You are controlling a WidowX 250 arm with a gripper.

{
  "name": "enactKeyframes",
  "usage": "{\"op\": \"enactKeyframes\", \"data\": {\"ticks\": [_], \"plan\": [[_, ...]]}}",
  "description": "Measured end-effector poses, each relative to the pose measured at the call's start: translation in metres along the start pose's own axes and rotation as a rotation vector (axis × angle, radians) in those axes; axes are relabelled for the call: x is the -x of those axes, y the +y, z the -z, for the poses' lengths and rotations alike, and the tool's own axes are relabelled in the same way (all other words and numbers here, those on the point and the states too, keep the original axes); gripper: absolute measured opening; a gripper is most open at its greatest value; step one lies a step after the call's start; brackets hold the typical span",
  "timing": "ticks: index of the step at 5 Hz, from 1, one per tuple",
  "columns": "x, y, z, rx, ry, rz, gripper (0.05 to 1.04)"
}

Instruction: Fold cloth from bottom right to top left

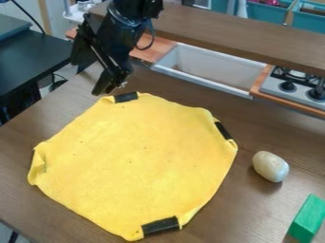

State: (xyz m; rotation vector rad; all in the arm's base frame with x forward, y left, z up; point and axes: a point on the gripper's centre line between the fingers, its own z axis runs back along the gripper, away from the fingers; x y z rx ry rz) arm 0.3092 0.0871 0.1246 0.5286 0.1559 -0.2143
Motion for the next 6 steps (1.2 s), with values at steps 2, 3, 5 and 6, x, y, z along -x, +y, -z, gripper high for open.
{"op": "enactKeyframes", "data": {"ticks": [2, 3, 5, 6], "plan": [[-0.014, -0.038, 0.024, 0.093, -0.197, 0.209, 1.001], [-0.027, -0.072, 0.037, 0.138, -0.416, 0.387, 1.001], [-0.039, -0.144, 0.03, 0.111, -0.717, 0.6, 1.001], [-0.035, -0.173, 0.02, 0.092, -0.74, 0.602, 1.001]]}}
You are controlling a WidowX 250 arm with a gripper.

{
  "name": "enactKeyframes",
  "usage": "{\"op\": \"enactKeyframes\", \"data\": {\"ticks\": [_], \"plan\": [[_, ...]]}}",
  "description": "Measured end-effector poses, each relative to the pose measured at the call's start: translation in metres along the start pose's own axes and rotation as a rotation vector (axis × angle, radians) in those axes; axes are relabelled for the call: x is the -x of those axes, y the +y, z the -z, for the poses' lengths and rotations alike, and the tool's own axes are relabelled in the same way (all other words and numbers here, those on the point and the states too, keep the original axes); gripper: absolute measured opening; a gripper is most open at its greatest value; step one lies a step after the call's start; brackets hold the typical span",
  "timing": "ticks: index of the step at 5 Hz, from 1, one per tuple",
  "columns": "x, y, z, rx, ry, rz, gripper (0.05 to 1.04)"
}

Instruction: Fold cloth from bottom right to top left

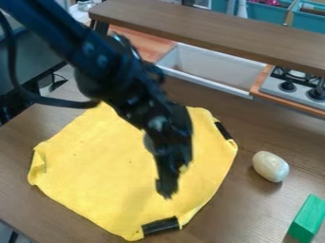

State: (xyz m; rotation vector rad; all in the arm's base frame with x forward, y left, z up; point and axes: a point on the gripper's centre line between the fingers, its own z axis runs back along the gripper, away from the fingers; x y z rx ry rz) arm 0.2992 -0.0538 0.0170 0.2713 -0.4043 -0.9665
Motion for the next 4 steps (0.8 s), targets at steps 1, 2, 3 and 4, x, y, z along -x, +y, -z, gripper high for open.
{"op": "enactKeyframes", "data": {"ticks": [1, 2, 3, 4], "plan": [[-0.008, -0.022, -0.003, 0.012, 0.016, 0.005, 1.001], [-0.008, -0.037, -0.006, 0.028, 0.071, -0.033, 1.001], [-0.003, -0.047, -0.008, 0.068, 0.092, -0.059, 1.001], [0.0, -0.058, -0.008, 0.094, 0.088, -0.049, 1.001]]}}
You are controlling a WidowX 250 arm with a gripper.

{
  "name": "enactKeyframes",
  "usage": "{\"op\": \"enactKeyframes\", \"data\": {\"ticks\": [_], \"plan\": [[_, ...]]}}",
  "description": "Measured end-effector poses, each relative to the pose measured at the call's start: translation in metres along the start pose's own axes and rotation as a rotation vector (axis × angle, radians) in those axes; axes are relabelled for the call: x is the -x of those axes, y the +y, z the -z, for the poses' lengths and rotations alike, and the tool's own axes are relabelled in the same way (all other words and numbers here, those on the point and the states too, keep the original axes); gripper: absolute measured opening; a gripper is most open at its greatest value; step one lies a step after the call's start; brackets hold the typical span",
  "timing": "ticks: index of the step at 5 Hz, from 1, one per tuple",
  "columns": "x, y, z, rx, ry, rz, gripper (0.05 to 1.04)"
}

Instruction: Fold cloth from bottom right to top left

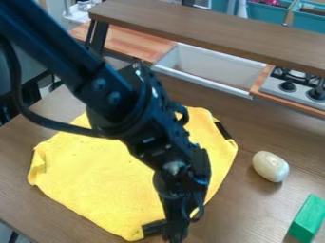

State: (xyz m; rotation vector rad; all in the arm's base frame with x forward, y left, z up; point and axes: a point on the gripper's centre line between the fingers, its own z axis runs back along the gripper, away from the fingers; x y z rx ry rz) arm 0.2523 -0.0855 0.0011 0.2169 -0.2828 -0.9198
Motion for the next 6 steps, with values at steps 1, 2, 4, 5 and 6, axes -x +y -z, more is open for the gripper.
{"op": "enactKeyframes", "data": {"ticks": [1, 2, 4, 5, 6], "plan": [[0.0, -0.006, 0.003, 0.012, -0.014, 0.004, 1.001], [0.003, -0.009, 0.011, 0.012, -0.006, 0.013, 1.001], [0.006, -0.013, 0.024, 0.04, 0.015, 0.01, 0.954], [0.009, -0.018, 0.024, 0.072, 0.022, 0.021, 0.668], [0.014, -0.021, 0.024, 0.088, 0.029, 0.036, 0.374]]}}
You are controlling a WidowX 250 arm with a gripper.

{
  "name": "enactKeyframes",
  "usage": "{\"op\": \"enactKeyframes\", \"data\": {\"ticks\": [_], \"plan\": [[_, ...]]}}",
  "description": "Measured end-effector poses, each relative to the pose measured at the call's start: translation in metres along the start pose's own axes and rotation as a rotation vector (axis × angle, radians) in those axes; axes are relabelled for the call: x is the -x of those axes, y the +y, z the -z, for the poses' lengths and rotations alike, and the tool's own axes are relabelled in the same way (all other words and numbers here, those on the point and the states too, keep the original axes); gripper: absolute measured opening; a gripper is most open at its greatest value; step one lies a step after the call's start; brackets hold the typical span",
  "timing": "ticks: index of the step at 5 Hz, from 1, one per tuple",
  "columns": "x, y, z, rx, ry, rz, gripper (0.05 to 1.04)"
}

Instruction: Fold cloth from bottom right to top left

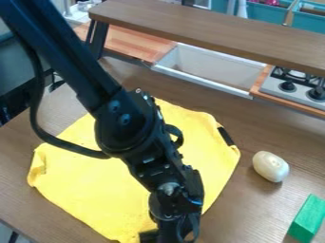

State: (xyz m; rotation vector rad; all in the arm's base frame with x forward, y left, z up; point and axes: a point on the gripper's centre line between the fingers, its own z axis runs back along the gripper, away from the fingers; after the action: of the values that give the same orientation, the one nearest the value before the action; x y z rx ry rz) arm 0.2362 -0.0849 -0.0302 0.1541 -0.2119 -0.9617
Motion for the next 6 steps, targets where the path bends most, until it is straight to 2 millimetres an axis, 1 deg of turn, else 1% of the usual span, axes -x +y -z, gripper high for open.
{"op": "enactKeyframes", "data": {"ticks": [1, 2, 3, 4, 5, 6], "plan": [[0.005, 0.002, -0.002, 0.017, 0.001, -0.006, 0.162], [0.01, 0.005, -0.01, 0.055, 0.007, -0.009, 0.071], [0.009, 0.021, -0.034, 0.057, -0.004, -0.018, 0.056], [0.014, 0.053, -0.059, 0.049, 0.023, -0.027, 0.055], [0.02, 0.091, -0.078, 0.026, 0.084, -0.06, 0.055], [0.029, 0.126, -0.075, 0.032, 0.173, -0.08, 0.055]]}}
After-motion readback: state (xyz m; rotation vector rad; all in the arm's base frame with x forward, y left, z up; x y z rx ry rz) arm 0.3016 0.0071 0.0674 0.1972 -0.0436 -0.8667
